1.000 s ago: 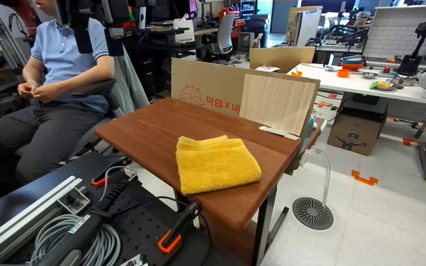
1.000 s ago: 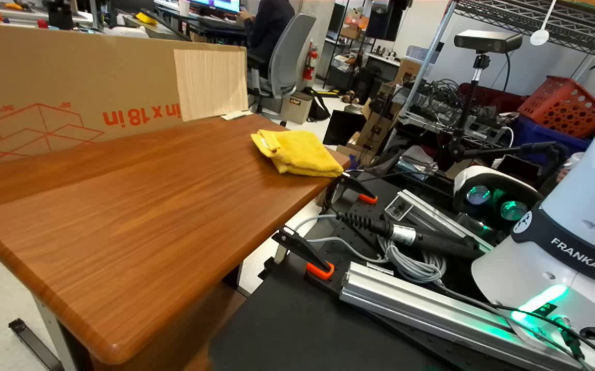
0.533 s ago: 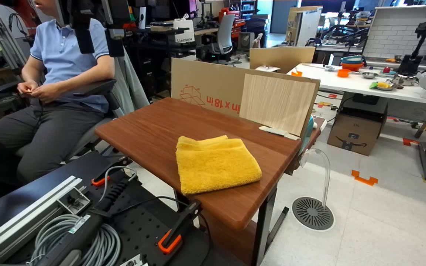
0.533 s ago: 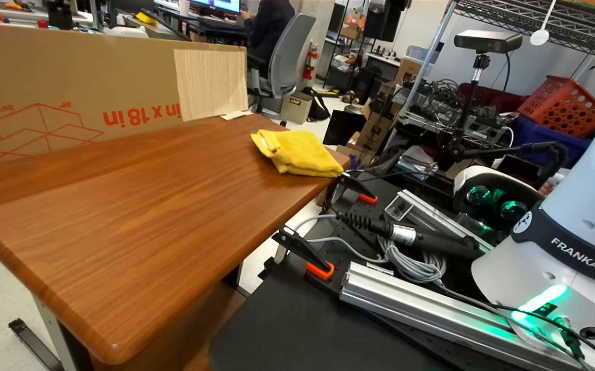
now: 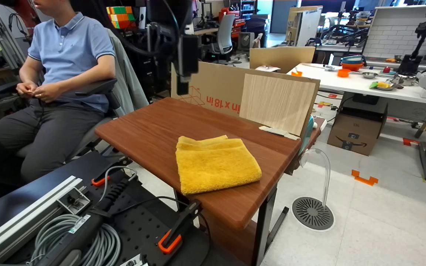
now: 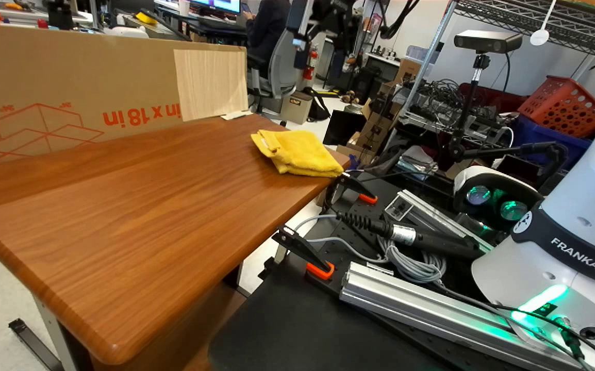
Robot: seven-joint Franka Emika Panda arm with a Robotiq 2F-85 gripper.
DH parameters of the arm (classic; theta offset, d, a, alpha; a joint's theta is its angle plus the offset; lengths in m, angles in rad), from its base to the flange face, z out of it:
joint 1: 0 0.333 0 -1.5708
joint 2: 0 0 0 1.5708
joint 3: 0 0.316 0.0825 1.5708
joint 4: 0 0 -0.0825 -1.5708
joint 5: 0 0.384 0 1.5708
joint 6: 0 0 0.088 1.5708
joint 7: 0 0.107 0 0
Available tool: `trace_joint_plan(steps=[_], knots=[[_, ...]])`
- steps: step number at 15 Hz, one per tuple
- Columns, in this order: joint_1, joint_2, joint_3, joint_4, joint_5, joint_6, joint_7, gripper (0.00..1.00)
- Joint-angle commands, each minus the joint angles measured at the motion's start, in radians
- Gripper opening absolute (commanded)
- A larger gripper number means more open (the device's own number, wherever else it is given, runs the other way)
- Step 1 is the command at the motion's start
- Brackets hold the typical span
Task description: Wipe the table with the yellow towel
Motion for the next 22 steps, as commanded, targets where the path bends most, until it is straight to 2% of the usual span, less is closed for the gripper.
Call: trace_joint_plan(steps=[1, 4, 6, 7, 11, 13, 18, 22], knots=[[-0.045, 0.151, -0.036, 0.051, 0.006, 0.181, 0.038, 1.0], [-0.061, 0.235, -0.056, 0.042, -0.023, 0.294, 0.064, 1.0], [-0.057, 0.273, -0.065, 0.042, -0.068, 0.287, 0.095, 1.0], [-0.058, 0.235, -0.062, 0.028, -0.026, 0.267, 0.049, 1.0], [-0.057, 0.268, -0.065, 0.031, -0.047, 0.268, 0.069, 1.0], [-0.049, 0.294, -0.045, 0.044, 0.022, 0.298, 0.077, 1.0], [-0.045, 0.439, -0.035, 0.048, 0.08, 0.422, 0.083, 1.0], [-0.058, 0.572, -0.028, 0.093, 0.128, 0.457, 0.079, 1.0]])
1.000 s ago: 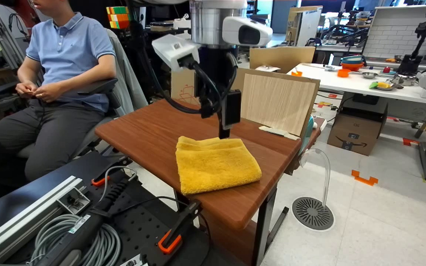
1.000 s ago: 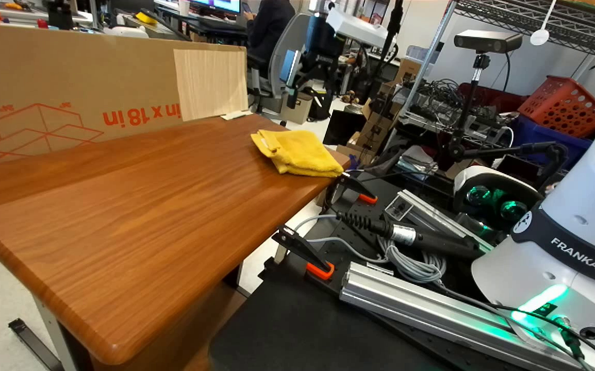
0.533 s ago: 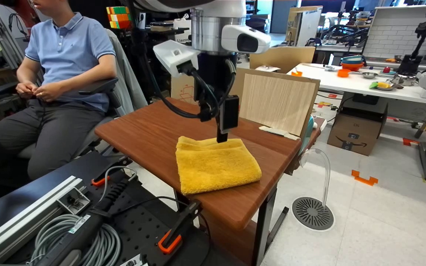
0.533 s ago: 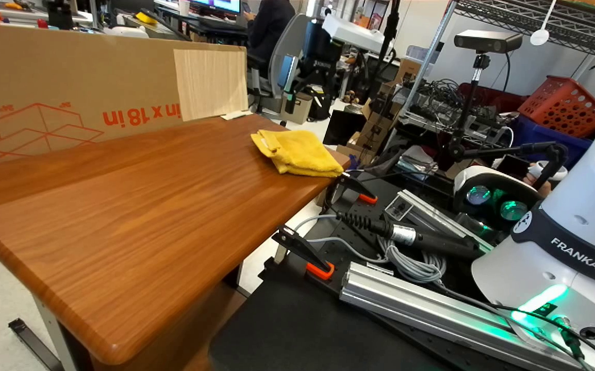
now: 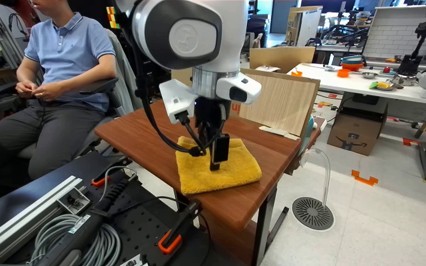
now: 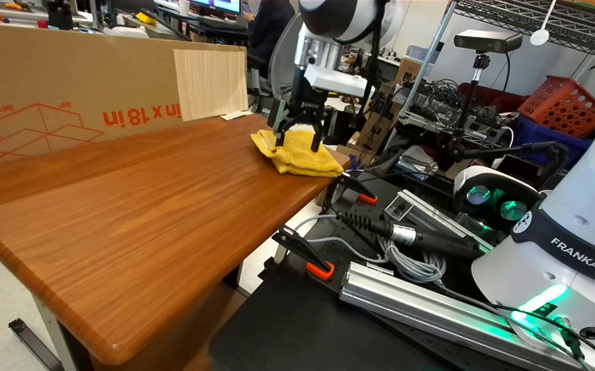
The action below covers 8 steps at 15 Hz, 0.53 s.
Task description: Wipe the table with the yellow towel
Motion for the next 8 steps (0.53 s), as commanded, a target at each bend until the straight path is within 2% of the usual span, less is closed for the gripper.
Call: trace_joint_plan(steps=[1, 5, 8], knots=[[-0.014, 0.134, 0.012, 0.063, 0.058, 0.044, -0.001, 1.0], [-0.008, 0.201, 0.027, 0.092, 0.09, 0.103, -0.001, 1.0], [0.056, 0.193, 0.031, 0.059, 0.052, 0.191, 0.037, 1.0]])
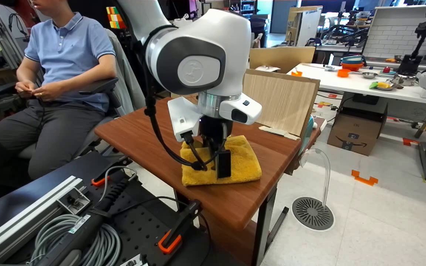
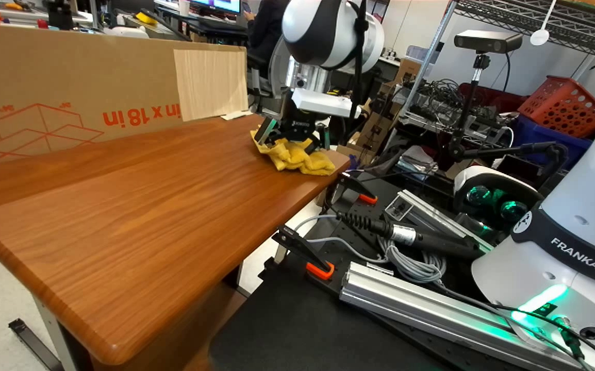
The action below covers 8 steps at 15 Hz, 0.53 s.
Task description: Wipe the table with the yellow towel
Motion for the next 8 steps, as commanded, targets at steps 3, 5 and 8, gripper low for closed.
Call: trace_joint_plan(steps=[3, 5, 8], knots=[[0.151, 0.061, 0.007, -0.034, -0.053, 0.218, 0.093, 1.0], [0.242, 0.067, -0.017, -0.062, -0.098, 0.286, 0.139, 1.0], [0.379, 0.078, -0.07, -0.089, -0.16, 0.359, 0.212, 1.0]])
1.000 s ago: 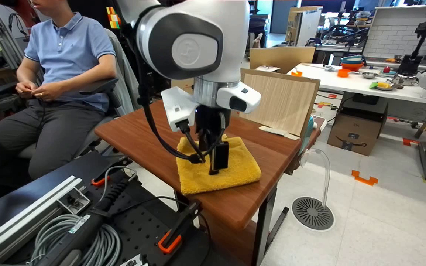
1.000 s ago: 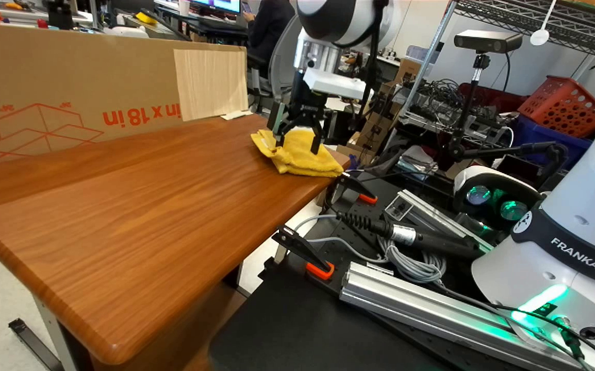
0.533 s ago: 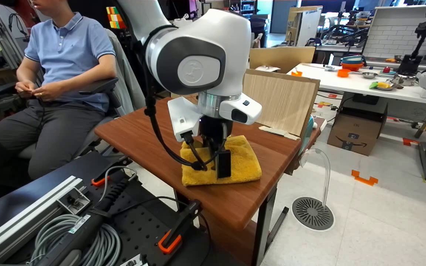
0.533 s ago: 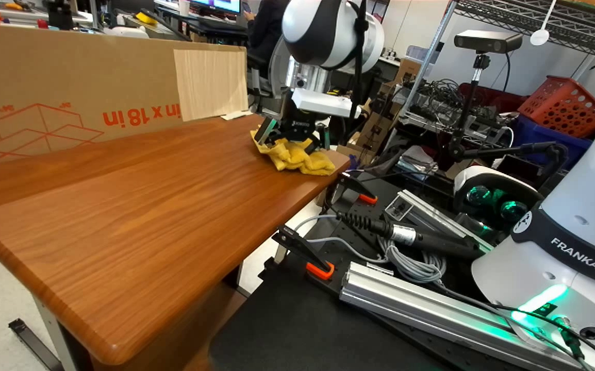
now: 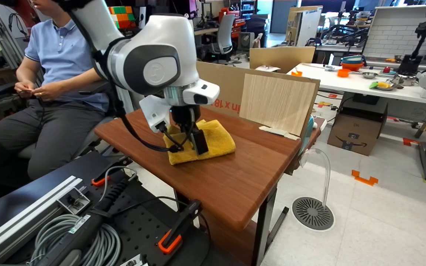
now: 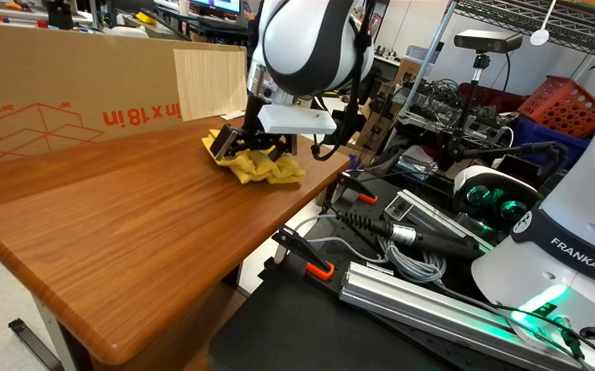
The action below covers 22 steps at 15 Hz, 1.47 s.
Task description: Wipe the table with the yellow towel
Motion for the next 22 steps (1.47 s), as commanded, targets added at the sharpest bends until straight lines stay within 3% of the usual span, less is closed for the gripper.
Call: trace_joint_plan(steps=[1, 5, 14, 22], knots=[[0.166, 0.071, -0.063, -0.025, -0.062, 0.105, 0.096, 1.0], [0.277, 0.053, -0.087, -0.078, -0.072, 0.155, 0.101, 1.0], [0.407, -0.034, -0.046, -0.212, 0.009, 0.333, 0.037, 1.0], [0.486, -0.097, -0.051, -0.241, 0.089, 0.321, 0.005, 1.0]])
